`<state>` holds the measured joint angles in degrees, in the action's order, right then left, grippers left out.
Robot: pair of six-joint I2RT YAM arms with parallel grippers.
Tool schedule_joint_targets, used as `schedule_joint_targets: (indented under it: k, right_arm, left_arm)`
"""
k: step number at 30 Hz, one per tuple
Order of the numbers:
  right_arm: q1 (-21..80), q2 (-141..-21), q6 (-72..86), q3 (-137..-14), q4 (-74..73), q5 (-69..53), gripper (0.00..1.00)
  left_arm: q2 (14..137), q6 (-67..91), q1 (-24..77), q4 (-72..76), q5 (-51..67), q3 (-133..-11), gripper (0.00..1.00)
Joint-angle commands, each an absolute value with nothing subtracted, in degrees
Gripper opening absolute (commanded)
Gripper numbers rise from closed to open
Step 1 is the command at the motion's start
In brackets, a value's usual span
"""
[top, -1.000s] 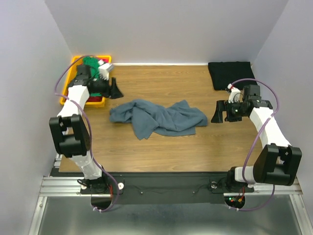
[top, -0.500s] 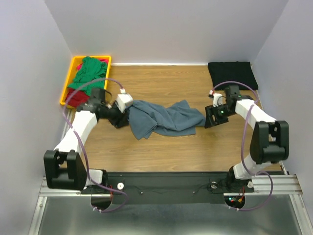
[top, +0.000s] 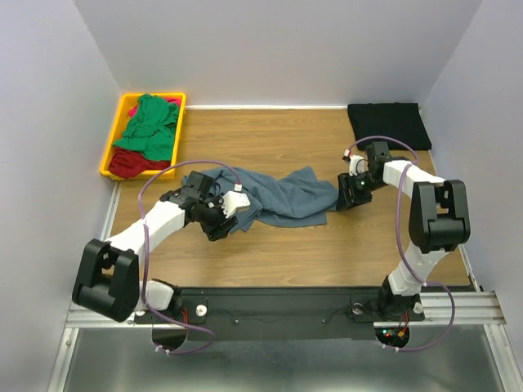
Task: Fold and stack the t-shirts
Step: Flatten the tshirt out
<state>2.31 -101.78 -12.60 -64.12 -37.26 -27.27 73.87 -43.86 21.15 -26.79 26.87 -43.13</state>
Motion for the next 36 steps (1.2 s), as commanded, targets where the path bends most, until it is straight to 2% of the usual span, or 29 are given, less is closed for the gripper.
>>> schedule_joint_targets:
  k: [1,2,4,5,7,8,10,12,13,14,17,18,23,26,36]
  right_arm:
    - [2.7,-104.3,-11.3,-65.1,-35.3,-30.2,0.49]
    - [2.8,-104.4,-11.1,-65.2,-35.4,-30.6,0.40]
    - [2.7,-104.2,-10.5,-65.6,-35.5,-30.7,0.32]
    - [2.7,-103.9,-10.4,-65.7,-35.6,-30.8,0.23]
    - [2.7,-103.3,-9.8,-65.7,-35.6,-30.9,0.13]
    - [2.7,-102.6,-9.5,-65.7,-35.9,-30.9,0.01]
    - [2.7,-101.9,-9.1,-66.0,-36.3,-30.7,0.01]
    - [2.7,-100.2,-8.9,-66.1,-36.6,-30.6,0.01]
    - [2.6,-99.4,-8.4,-66.3,-36.6,-30.3,0.01]
    - [2.5,-98.8,-8.0,-66.4,-36.8,-29.8,0.00]
    - [1.8,-96.1,-7.3,-67.4,-37.5,-29.2,0.01]
    - [1.4,-95.4,-7.2,-67.8,-37.8,-29.0,0.01]
    - [-2.4,-91.5,-7.4,-70.8,-40.6,-28.4,0.01]
    - [-4.1,-90.4,-7.9,-74.6,-42.4,-28.4,0.00]
    - [-9.2,-89.6,-8.9,-88.1,-47.0,-25.8,0.01]
  left_arm:
    - [76.1,-42.0,23.8,-19.3,22.8,-42.5,0.64]
    - [76.6,-41.9,24.3,-18.0,21.5,-42.5,0.64]
    - [78.8,-41.5,25.4,-15.8,20.2,-42.6,0.64]
    - [79.6,-41.0,25.9,-15.1,19.6,-42.8,0.64]
    - [82.3,-40.8,26.5,-14.6,19.5,-43.4,0.63]
    - [83.0,-40.3,27.0,-13.7,19.3,-43.4,0.62]
    - [85.2,-40.2,27.4,-13.0,18.4,-43.2,0.60]
    - [87.3,-40.0,27.5,-12.7,17.6,-43.2,0.51]
    - [88.0,-39.9,27.5,-13.3,17.2,-43.4,0.44]
    - [88.6,-39.4,27.5,-14.1,16.0,-43.8,0.25]
    - [86.7,-39.4,26.3,-17.2,16.4,-45.1,0.05]
    - [84.1,-39.5,25.4,-18.5,17.0,-46.1,0.01]
    - [77.0,-41.3,18.2,-29.4,24.9,-56.3,0.00]
    - [73.7,-41.7,14.7,-35.6,27.7,-66.6,0.00]
    - [71.3,-33.8,4.8,-33.3,30.7,-83.1,0.00]
